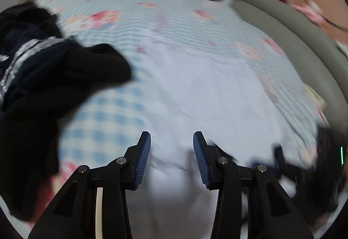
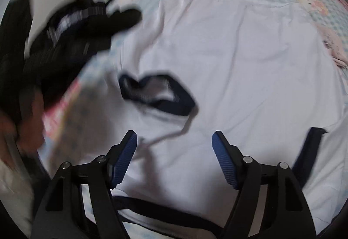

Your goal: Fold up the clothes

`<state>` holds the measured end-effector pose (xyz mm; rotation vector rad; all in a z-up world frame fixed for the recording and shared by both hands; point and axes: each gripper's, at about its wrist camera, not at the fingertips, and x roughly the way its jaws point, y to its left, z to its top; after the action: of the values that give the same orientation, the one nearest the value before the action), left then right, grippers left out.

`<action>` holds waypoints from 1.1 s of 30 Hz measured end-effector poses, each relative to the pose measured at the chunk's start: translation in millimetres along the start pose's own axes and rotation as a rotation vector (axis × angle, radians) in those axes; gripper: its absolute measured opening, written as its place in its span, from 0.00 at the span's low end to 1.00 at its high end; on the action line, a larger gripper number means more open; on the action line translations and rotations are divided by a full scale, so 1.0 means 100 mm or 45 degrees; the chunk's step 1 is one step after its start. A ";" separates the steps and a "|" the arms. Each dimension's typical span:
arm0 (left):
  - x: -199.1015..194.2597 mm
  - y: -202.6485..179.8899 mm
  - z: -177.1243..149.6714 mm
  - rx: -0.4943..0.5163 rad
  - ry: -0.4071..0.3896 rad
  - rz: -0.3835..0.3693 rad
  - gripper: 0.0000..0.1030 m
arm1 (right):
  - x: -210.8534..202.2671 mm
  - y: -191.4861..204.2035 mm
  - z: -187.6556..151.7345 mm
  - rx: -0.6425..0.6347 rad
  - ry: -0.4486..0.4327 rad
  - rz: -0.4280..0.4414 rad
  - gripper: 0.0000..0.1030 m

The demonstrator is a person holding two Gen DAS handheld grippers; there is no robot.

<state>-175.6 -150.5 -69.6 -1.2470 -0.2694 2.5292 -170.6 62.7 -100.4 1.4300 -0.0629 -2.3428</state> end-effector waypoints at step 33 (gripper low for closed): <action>-0.12 -0.04 -0.77 -0.063 0.341 0.244 0.50 | -0.30 -0.10 -0.51 -0.047 0.122 -0.116 0.71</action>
<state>-106.7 -149.2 -105.7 -1.6833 -0.1574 2.4819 -117.4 90.7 -101.9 1.5546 0.0733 -2.3306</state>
